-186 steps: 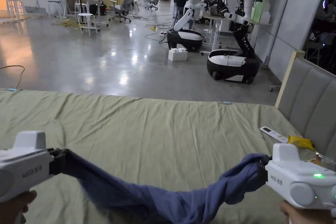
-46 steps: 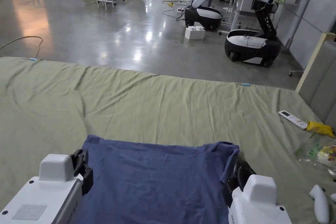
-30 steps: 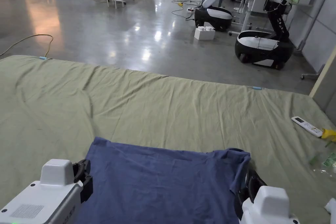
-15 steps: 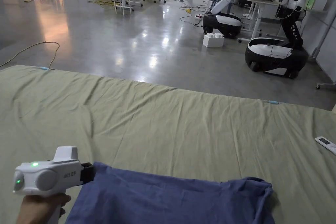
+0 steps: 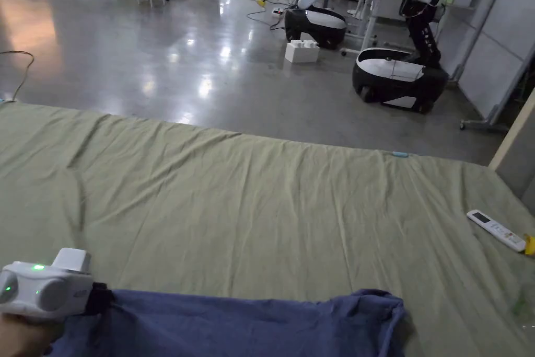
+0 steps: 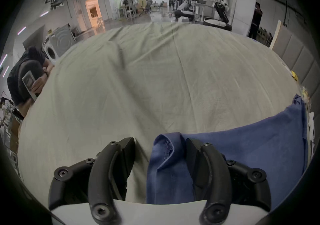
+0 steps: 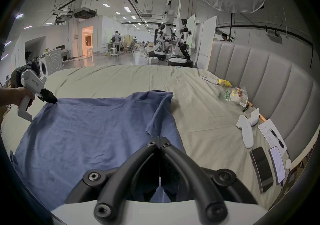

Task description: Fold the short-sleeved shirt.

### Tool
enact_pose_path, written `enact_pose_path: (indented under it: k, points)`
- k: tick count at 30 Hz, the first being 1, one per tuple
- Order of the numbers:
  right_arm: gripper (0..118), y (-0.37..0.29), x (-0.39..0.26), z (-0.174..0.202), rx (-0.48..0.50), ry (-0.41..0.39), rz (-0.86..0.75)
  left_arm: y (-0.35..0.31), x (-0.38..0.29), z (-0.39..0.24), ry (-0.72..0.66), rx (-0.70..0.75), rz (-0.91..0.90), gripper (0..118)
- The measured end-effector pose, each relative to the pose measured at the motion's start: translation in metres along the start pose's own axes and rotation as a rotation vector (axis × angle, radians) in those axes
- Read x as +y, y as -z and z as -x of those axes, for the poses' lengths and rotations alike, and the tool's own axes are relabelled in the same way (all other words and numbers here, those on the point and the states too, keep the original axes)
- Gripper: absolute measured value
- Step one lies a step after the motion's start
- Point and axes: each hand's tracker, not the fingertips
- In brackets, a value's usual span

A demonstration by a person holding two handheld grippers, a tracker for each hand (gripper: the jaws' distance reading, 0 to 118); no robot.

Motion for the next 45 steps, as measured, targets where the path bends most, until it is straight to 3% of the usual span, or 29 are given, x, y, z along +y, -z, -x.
enact_pose_path:
  k: [1,2,6,10,12,14,17,24,27,28,30,31,35,45]
  points:
    - [1,0.003,0.002,-0.004,-0.004,0.002,0.006,-0.001,-0.002,-0.004,-0.002,0.002,-0.001,42]
    - [1,0.007,0.005,-0.007,-0.006,0.001,0.017,-0.003,-0.003,-0.007,0.002,0.001,-0.011,23]
    - [2,0.038,0.027,-0.024,-0.014,0.013,0.066,-0.019,0.000,-0.017,0.046,-0.017,0.002,11]
    - [30,0.086,0.064,-0.044,0.024,0.059,0.133,-0.036,0.011,-0.015,0.038,-0.019,-0.004,6]
    - [53,0.114,0.084,-0.050,0.026,0.065,0.150,-0.047,0.010,-0.014,0.034,-0.020,-0.026,5]
    - [57,0.145,0.101,-0.055,0.044,0.069,0.194,-0.057,0.009,-0.017,0.037,-0.020,-0.041,5]
    - [57,0.189,0.119,-0.055,0.051,0.080,0.265,-0.068,0.009,-0.017,0.041,-0.020,-0.068,5]
    - [57,0.273,0.116,-0.051,0.034,-0.008,0.477,-0.079,0.010,-0.010,-0.027,-0.038,-0.097,5]
    - [51,0.289,0.103,-0.055,0.060,-0.012,0.538,-0.077,0.008,-0.009,-0.029,-0.037,-0.095,5]
    - [47,0.287,0.103,-0.057,0.062,-0.002,0.511,-0.077,0.008,-0.009,-0.024,-0.036,-0.091,5]
    - [16,0.282,0.104,-0.056,0.066,0.004,0.498,-0.076,0.006,-0.009,-0.014,-0.032,-0.087,5]
    - [6,0.281,0.104,-0.056,0.080,0.001,0.486,-0.074,0.006,-0.008,-0.013,-0.031,-0.086,5]
    - [5,0.274,0.105,-0.053,0.091,-0.043,0.455,-0.075,0.005,-0.008,-0.017,-0.025,-0.094,5]
    - [4,0.195,0.162,-0.077,0.111,-0.010,0.230,-0.136,0.022,-0.006,-0.040,-0.045,-0.219,5]
